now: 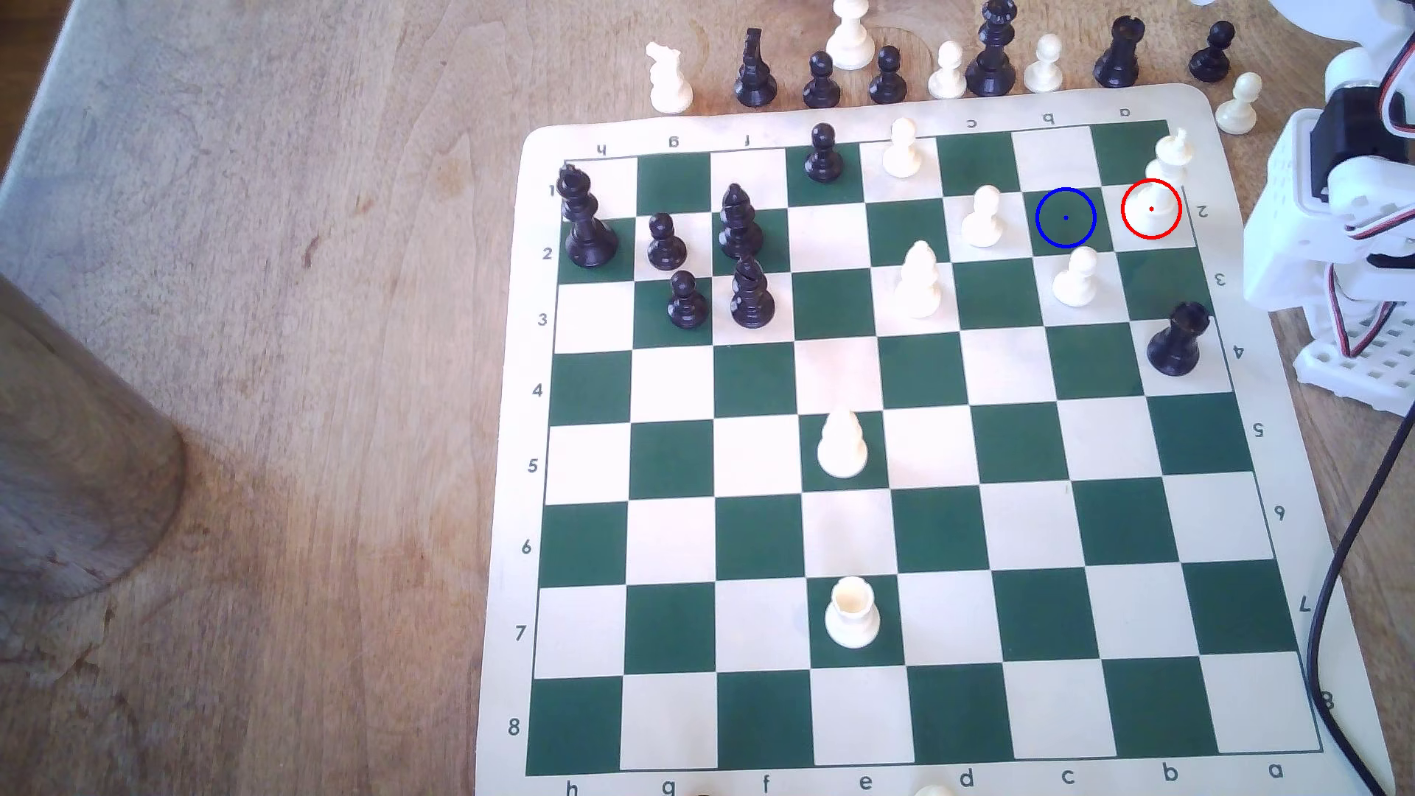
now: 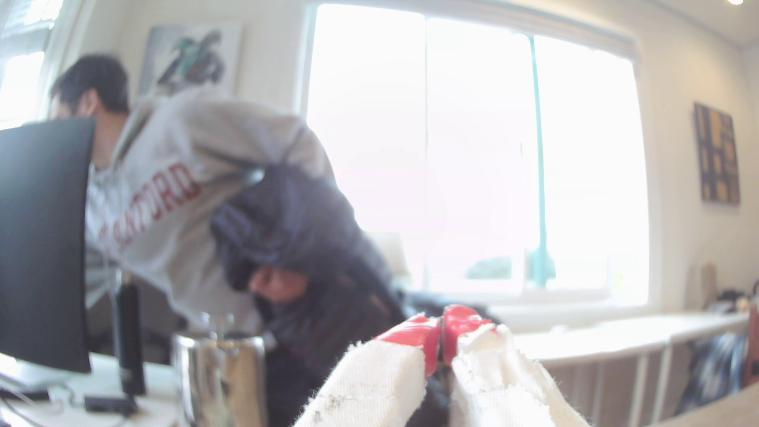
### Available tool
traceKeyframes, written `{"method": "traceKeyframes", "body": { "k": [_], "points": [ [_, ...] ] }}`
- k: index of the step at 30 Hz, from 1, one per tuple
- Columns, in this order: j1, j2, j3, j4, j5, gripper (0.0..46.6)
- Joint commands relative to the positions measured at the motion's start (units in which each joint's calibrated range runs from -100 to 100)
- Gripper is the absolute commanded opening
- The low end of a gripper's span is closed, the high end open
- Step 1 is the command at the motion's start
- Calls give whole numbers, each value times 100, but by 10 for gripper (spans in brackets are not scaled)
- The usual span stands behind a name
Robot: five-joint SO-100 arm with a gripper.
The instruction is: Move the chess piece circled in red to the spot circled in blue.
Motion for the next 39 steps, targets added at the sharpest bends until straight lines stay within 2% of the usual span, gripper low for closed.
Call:
{"method": "traceKeyframes", "body": {
  "k": [1,7,14,23,26,28,29,31,36,39],
  "points": [
    [283,-28,-60,-285,527,2],
    [589,184,-1773,1329,537,2],
    [1308,396,-3623,3696,503,2],
    [1551,812,-4901,5366,498,2],
    [1957,974,-5119,6308,523,5],
    [2075,1076,-5037,6751,415,5],
    [2145,1076,-4974,6849,230,7],
    [2145,1059,-4892,7029,10,25],
    [2239,2714,-6243,9347,-29,27],
    [2208,2858,-6171,9691,-147,63]
  ]
}}
